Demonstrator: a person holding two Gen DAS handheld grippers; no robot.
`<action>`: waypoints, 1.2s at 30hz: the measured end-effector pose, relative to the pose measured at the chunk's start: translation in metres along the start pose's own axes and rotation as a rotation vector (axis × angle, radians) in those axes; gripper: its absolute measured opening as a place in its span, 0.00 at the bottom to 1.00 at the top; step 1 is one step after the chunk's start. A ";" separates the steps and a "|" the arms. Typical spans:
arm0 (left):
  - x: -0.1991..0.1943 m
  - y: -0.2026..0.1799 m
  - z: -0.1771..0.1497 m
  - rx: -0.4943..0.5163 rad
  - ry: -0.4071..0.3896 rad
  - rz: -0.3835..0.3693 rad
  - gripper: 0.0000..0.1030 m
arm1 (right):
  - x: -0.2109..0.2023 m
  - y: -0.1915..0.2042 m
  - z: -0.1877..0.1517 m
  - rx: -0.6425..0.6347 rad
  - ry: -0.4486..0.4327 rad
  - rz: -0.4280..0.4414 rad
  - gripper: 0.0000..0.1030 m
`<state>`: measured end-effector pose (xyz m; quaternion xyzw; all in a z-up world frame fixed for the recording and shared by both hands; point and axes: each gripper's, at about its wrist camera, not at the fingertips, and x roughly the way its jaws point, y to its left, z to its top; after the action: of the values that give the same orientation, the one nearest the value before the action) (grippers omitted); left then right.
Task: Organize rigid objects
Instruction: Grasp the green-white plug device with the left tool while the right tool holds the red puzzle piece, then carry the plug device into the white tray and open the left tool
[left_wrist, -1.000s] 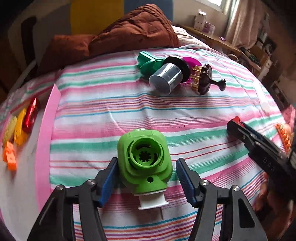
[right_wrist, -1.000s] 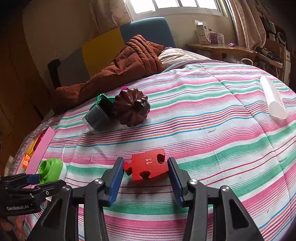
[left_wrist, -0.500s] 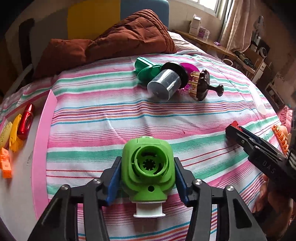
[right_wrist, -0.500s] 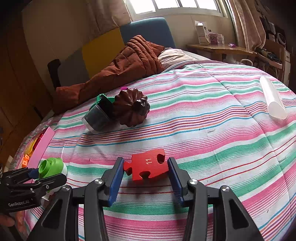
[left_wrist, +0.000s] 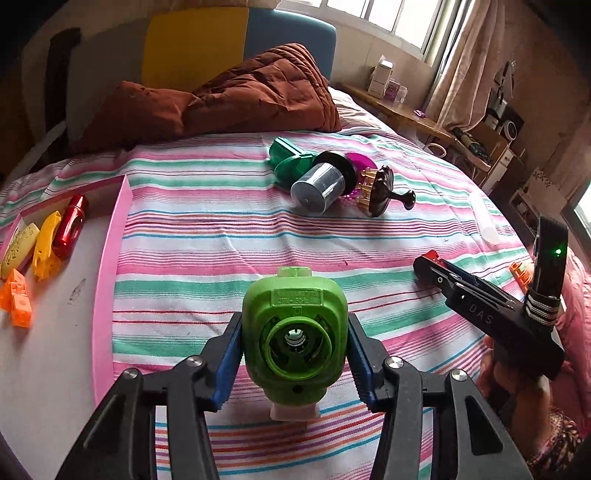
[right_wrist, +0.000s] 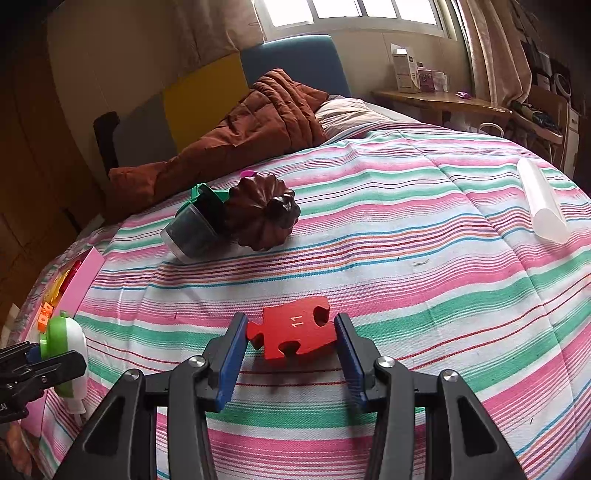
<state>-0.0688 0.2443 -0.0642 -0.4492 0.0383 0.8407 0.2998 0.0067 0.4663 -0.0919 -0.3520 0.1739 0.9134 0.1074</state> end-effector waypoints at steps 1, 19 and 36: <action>-0.003 0.001 0.000 -0.003 -0.003 -0.006 0.51 | 0.000 0.000 0.000 -0.002 0.000 -0.002 0.46; -0.098 0.065 -0.001 -0.129 -0.138 -0.083 0.51 | -0.011 0.024 -0.004 -0.121 -0.043 -0.020 0.46; -0.064 0.176 0.004 -0.186 0.059 0.105 0.51 | -0.022 0.043 -0.010 -0.185 -0.074 -0.029 0.46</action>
<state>-0.1400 0.0712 -0.0481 -0.4972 -0.0075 0.8415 0.2111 0.0148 0.4216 -0.0734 -0.3287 0.0795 0.9364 0.0939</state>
